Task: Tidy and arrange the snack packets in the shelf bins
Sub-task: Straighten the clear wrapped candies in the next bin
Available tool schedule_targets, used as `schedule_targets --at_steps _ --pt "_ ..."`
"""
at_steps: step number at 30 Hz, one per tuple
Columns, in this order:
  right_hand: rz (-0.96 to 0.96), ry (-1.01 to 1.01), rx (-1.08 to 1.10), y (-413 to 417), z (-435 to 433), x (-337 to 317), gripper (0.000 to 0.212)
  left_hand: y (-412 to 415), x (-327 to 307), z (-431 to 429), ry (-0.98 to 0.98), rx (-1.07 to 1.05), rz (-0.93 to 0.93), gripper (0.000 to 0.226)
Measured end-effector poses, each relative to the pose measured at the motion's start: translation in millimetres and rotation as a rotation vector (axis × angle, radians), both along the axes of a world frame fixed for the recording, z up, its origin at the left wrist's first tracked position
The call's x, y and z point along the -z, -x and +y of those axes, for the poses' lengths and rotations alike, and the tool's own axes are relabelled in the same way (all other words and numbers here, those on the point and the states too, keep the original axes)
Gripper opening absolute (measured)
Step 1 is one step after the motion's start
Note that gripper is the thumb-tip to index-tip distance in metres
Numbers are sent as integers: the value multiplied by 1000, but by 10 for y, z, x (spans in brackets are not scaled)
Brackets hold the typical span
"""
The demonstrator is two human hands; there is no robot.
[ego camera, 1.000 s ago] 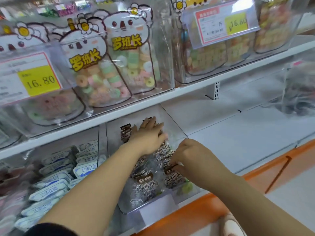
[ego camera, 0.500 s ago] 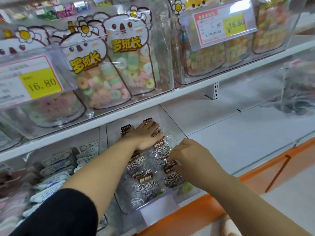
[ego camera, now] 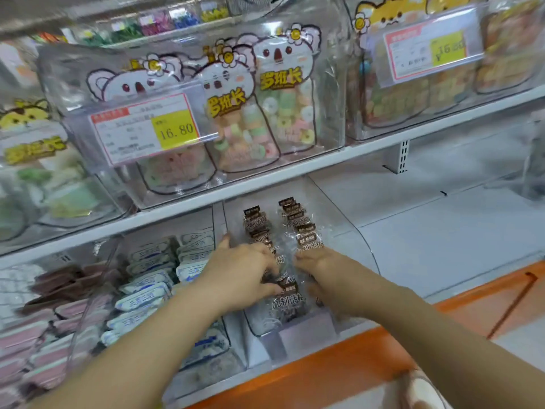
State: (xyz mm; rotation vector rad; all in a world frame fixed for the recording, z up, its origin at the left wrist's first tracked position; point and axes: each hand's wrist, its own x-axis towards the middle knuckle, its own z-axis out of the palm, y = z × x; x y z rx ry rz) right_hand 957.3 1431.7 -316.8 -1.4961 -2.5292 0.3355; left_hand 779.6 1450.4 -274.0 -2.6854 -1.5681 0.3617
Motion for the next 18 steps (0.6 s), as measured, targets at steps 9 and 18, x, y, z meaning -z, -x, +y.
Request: schedule_targets --at_steps 9,18 --pt "-67 66 -5 -27 283 184 53 -157 117 240 -106 -105 170 22" --pt "29 122 -31 -33 260 166 42 -27 213 304 -37 -117 175 20"
